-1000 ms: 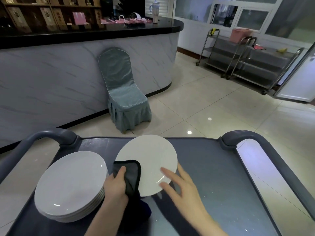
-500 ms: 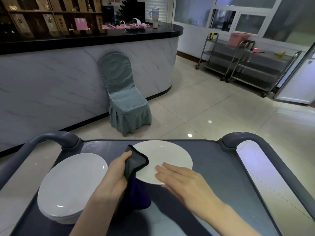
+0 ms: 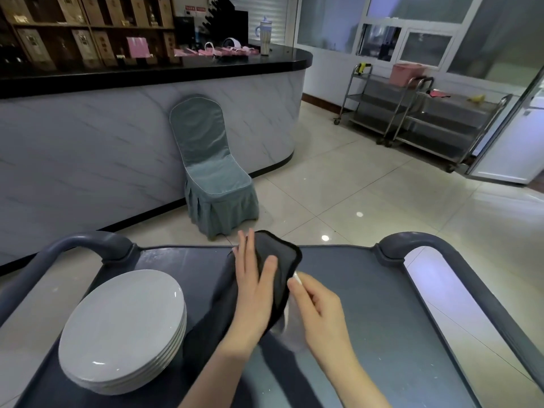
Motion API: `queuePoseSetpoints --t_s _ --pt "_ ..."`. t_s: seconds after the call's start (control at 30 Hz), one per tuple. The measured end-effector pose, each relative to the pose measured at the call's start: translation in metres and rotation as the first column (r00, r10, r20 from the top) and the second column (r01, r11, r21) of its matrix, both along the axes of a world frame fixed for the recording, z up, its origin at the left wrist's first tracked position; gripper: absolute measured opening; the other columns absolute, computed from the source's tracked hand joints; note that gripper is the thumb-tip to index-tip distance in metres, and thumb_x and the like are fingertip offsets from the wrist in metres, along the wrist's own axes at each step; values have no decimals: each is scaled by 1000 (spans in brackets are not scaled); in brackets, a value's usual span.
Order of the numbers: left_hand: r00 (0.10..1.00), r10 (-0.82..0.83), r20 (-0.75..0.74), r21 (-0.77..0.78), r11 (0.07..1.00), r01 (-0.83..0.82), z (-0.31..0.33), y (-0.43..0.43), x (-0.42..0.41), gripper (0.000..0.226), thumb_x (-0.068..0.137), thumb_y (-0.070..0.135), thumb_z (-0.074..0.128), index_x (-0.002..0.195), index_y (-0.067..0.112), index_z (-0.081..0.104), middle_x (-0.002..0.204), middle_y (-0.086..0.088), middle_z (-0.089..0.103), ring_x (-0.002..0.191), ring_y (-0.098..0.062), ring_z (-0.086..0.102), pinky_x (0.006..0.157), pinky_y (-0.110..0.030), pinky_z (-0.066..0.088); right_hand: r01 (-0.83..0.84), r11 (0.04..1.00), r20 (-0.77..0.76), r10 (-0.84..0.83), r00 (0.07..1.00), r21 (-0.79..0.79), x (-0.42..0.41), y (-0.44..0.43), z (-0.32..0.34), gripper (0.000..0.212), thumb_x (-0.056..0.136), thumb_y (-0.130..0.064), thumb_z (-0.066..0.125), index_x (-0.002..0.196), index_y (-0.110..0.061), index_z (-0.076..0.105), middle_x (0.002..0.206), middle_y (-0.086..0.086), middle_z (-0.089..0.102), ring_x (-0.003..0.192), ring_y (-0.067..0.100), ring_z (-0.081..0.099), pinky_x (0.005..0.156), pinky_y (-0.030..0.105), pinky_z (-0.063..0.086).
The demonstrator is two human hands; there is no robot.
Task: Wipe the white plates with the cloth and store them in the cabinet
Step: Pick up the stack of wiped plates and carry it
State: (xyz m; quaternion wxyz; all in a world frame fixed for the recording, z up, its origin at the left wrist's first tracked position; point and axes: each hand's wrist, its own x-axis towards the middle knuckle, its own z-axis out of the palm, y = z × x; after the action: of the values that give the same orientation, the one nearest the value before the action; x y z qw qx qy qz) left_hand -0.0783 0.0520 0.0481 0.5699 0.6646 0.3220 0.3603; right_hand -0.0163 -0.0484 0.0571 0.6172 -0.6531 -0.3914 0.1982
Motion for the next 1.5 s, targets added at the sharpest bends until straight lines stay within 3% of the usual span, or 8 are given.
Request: queuePoseSetpoints --t_s 0.07,0.2,0.53,0.77,0.93,1.1,1.33,1.5 --pt "996 -15 -85 188 982 31 -16 -6 -1 66 93 46 33 153 41 5 159 29 -8 146 4 -14 124 -36 -1 55 998 -118 -51 992 30 3 2 5 28 100 -25 54 88 -2 66 84 20 65 78 9 53 73 32 46" --pt "980 -65 -188 401 906 137 -33 -20 -5 64 93 50 28 143 64 -10 158 30 -15 148 -5 -17 122 -39 -2 126 992 -237 -119 964 14 12 4 13 27 102 -10 51 107 -24 74 104 -8 76 99 5 68 88 27 53" --pt "971 -107 -212 160 977 142 -18 18 8 52 84 61 28 134 64 13 159 26 12 149 1 5 123 -46 10 148 988 -186 -138 973 38 -1 -1 14 37 101 -4 51 126 -27 66 122 -19 69 121 -1 59 108 28 45" --pt "910 -138 -391 608 704 368 -45 -30 -26 80 87 47 46 152 48 -1 163 18 -8 151 -15 -11 119 -50 0 217 976 -402 -202 893 -8 14 6 12 32 100 -7 53 119 -27 70 117 -13 72 114 2 64 108 37 47" --pt "879 -174 -444 568 705 426 -37 -19 -29 74 92 45 39 152 49 -4 161 22 -13 149 -12 -19 120 -48 -5 168 986 -339 -161 927 -9 8 0 10 33 101 -9 52 121 -28 68 117 -18 71 116 -1 62 102 26 47" --pt "943 -182 -279 233 940 251 -23 10 -11 61 83 49 23 141 60 7 157 34 4 147 6 -6 123 -49 3 143 990 -192 -141 971 -6 -8 -3 4 35 99 -7 55 118 -33 67 118 -25 68 117 -4 60 102 17 45" --pt "814 -173 -555 487 725 487 -34 -25 -25 76 82 48 23 150 37 -10 154 28 -27 144 -7 -31 121 -47 -9 151 988 -342 -151 928 -27 7 3 2 33 99 -5 54 116 -29 69 114 -18 72 112 -2 64 99 15 48" --pt "831 -207 -517 412 791 453 -35 -13 -18 60 95 44 24 145 48 -9 154 35 -20 143 5 -24 121 -43 -11 95 990 -249 -119 961 -106 9 -7 -5 36 100 -4 52 124 -26 66 120 -17 70 116 -2 62 102 20 48"
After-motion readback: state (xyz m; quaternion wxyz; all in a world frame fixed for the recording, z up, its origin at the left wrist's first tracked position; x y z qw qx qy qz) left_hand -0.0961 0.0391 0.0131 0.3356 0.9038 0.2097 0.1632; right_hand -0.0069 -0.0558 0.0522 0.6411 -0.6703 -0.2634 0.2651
